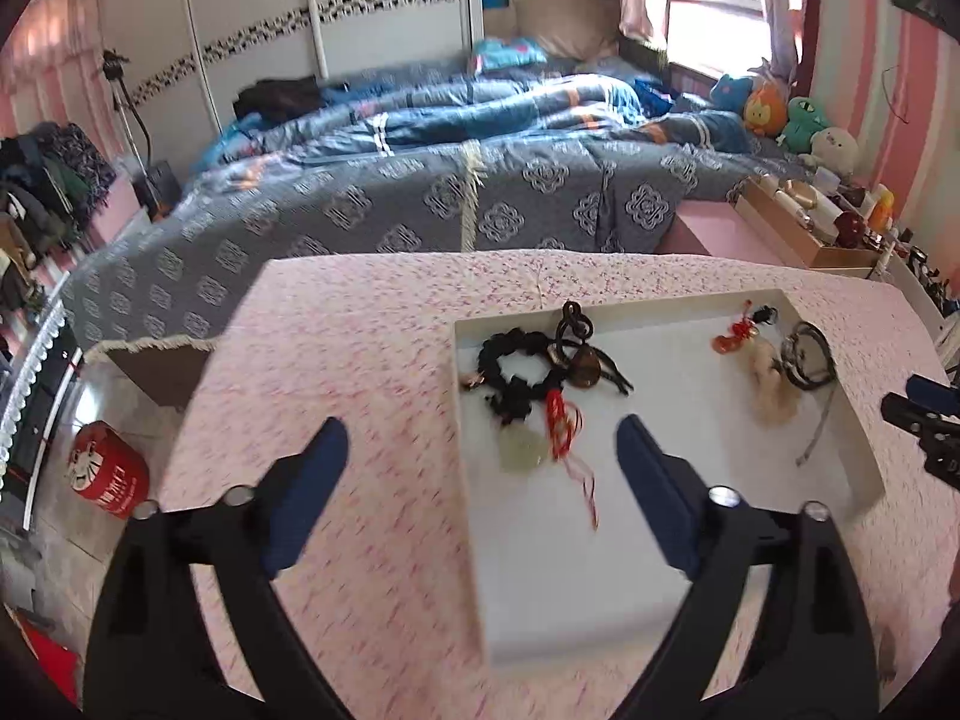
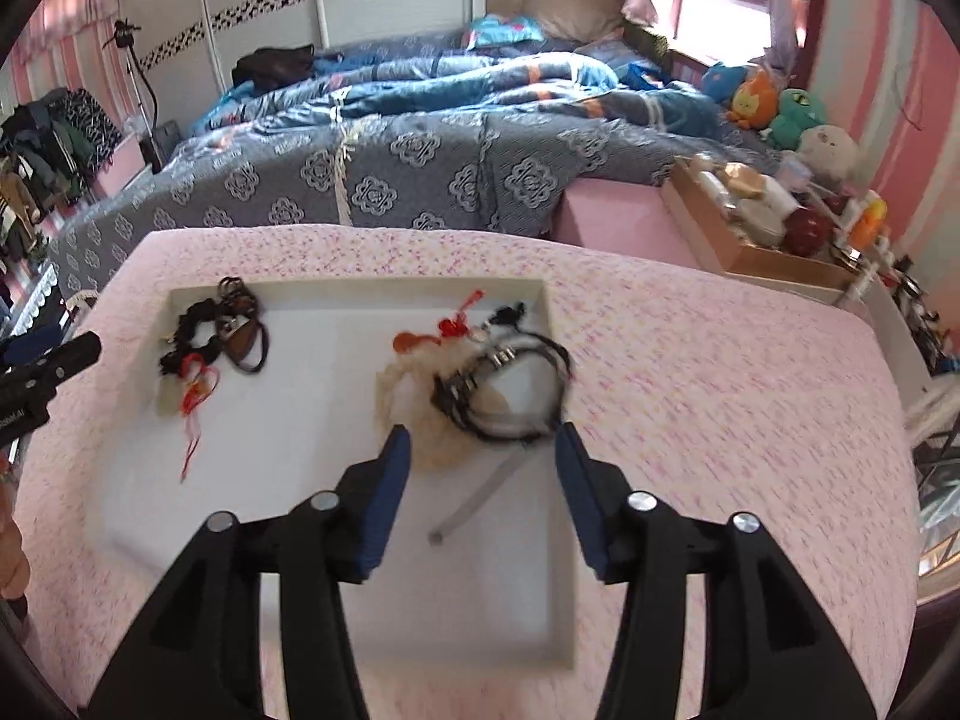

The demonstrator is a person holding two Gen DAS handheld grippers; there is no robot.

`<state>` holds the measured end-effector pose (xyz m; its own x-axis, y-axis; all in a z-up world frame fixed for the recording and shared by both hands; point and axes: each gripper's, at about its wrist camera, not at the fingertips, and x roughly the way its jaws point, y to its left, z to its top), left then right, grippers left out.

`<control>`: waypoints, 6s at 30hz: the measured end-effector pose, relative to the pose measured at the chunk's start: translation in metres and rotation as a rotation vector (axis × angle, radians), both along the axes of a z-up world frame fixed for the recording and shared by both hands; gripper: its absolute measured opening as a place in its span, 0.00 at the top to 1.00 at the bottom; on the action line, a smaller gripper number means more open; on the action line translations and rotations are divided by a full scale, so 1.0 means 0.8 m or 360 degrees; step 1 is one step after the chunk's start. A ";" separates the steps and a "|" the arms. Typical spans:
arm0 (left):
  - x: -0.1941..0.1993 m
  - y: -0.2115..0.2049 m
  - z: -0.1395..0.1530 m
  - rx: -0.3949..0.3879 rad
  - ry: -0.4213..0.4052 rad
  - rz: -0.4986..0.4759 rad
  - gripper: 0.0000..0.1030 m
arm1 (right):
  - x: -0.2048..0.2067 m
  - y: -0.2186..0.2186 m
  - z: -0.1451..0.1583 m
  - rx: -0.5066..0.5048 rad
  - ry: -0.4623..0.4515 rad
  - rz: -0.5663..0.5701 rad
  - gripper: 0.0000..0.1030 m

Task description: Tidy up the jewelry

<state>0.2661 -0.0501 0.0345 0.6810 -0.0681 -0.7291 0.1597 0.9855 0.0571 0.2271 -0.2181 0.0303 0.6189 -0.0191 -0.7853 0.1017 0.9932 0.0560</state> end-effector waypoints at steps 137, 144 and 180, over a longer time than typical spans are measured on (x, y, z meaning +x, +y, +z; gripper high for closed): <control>0.059 -0.050 -0.131 -0.0066 0.0365 -0.0106 0.43 | 0.057 0.012 -0.094 0.0065 0.0144 -0.0033 0.94; 0.051 -0.051 -0.115 -0.0068 0.0339 -0.0084 0.33 | 0.055 0.014 -0.087 0.0047 0.0172 -0.0006 0.91; -0.309 -0.001 0.005 -0.0073 -0.0274 -0.0033 0.03 | -0.306 0.059 0.021 0.0017 -0.0390 -0.0044 0.02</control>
